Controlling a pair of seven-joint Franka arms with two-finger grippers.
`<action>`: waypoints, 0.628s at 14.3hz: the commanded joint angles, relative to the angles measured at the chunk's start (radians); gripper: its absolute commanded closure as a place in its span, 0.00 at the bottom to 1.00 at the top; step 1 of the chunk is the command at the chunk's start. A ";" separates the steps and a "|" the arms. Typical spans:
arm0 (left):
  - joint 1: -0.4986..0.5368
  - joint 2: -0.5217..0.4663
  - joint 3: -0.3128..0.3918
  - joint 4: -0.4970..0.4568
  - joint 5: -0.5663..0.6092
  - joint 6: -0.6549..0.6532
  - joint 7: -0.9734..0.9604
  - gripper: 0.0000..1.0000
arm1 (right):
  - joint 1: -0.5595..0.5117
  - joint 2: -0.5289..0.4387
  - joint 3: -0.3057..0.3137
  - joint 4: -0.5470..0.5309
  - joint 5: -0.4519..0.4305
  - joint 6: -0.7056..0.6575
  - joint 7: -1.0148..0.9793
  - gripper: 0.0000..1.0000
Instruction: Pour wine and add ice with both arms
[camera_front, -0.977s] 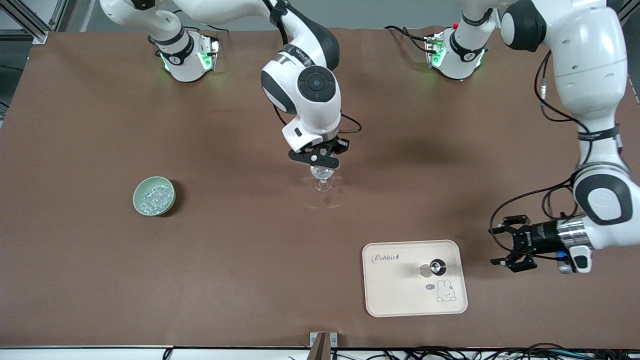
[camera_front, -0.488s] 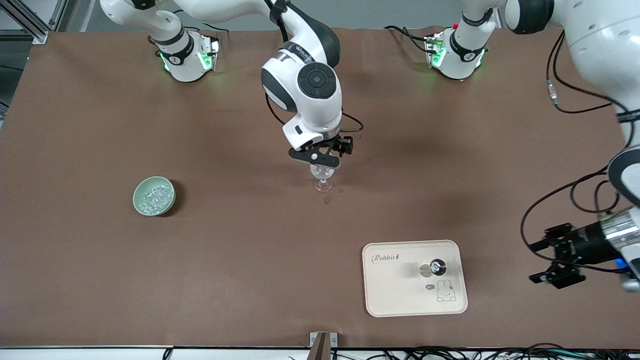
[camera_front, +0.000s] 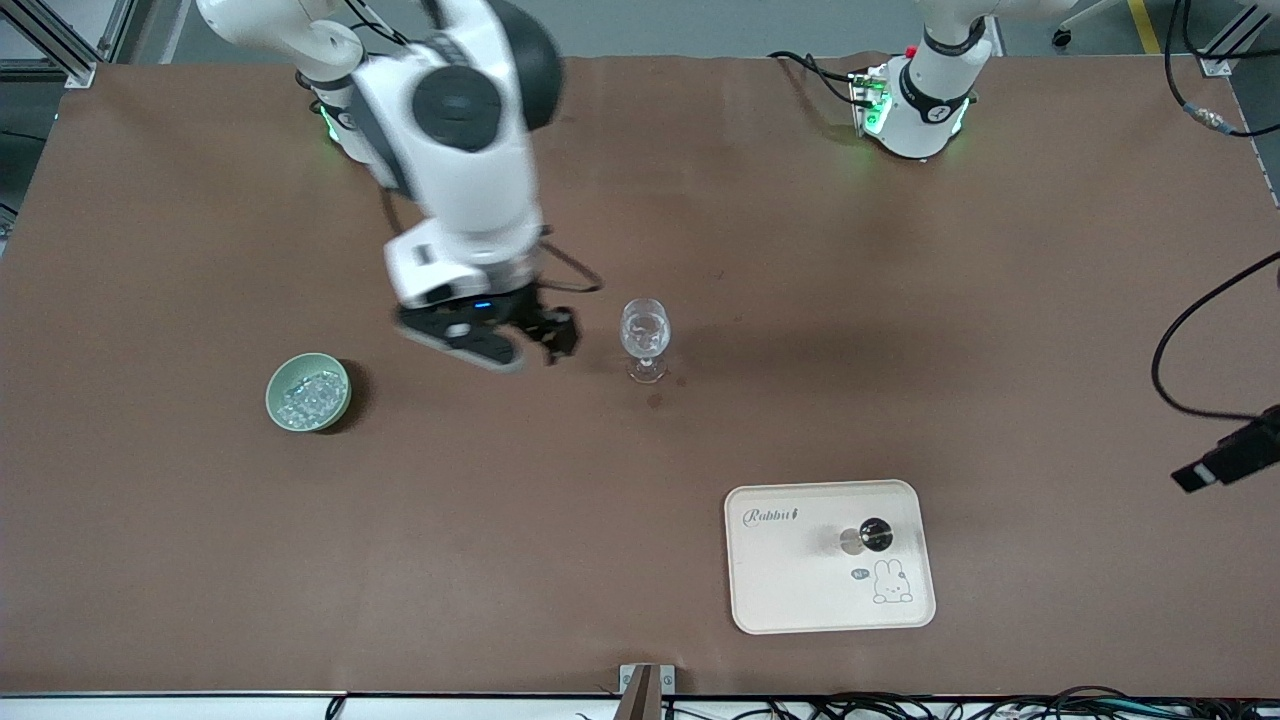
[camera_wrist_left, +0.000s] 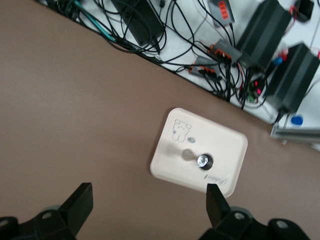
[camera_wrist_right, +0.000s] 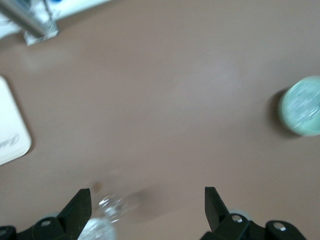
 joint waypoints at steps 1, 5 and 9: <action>0.021 -0.107 -0.052 -0.040 0.093 -0.104 0.164 0.00 | -0.130 -0.135 0.022 -0.079 -0.011 -0.086 -0.150 0.00; 0.052 -0.270 -0.223 -0.121 0.285 -0.175 0.211 0.00 | -0.345 -0.257 0.024 -0.087 0.088 -0.225 -0.427 0.00; 0.051 -0.422 -0.287 -0.298 0.316 -0.170 0.156 0.00 | -0.484 -0.327 -0.033 -0.090 0.142 -0.300 -0.655 0.00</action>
